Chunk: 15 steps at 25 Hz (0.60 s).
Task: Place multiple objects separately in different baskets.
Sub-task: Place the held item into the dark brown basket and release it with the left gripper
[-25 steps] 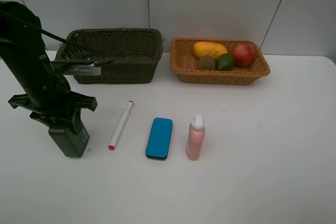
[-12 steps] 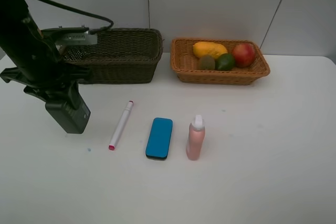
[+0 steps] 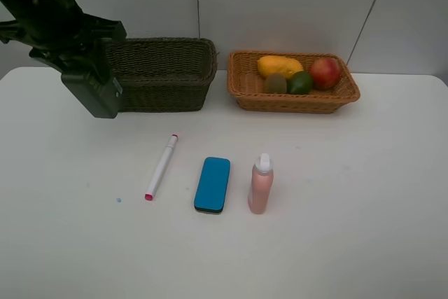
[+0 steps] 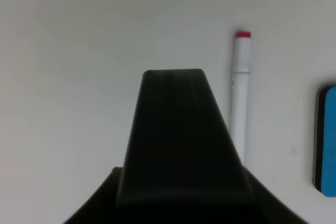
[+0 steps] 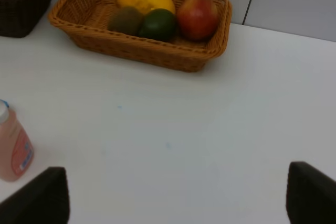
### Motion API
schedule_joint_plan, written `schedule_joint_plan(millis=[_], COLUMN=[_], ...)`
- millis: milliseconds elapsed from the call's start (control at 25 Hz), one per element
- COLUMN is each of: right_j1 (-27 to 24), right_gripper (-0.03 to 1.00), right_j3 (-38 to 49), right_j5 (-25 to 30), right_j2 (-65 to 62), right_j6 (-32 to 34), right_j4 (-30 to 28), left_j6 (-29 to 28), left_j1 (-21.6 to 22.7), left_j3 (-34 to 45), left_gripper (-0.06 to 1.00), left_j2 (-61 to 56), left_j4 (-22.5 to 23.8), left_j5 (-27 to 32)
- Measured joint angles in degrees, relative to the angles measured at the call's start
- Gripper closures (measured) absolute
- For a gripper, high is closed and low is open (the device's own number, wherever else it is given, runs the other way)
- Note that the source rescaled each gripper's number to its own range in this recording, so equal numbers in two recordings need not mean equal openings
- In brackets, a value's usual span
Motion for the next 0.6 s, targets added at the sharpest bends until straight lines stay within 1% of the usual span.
schedule_joint_plan(millis=[120, 200, 360, 600], right_j1=[0.00, 0.00, 0.00, 0.00], right_gripper=[-0.03, -0.03, -0.03, -0.03], right_j3=[0.00, 0.00, 0.00, 0.00], right_j5=[0.00, 0.00, 0.00, 0.00], right_j2=[0.00, 0.00, 0.00, 0.00], right_j6=[0.00, 0.00, 0.00, 0.00], right_j4=[0.00, 0.00, 0.00, 0.00], left_j6=[0.47, 0.58, 0.69, 0.69], left_j1=[0.00, 0.00, 0.00, 0.00], left_j3=[-2.83, -3.95, -4.55, -4.55], left_gripper=[0.58, 0.58, 0.58, 0.58], left_j2=[0.00, 0.00, 0.00, 1.61], left_j4=[1.90, 4.11, 9.53, 14.86], left_j5=[-0.68, -2.33, -8.11, -17.21])
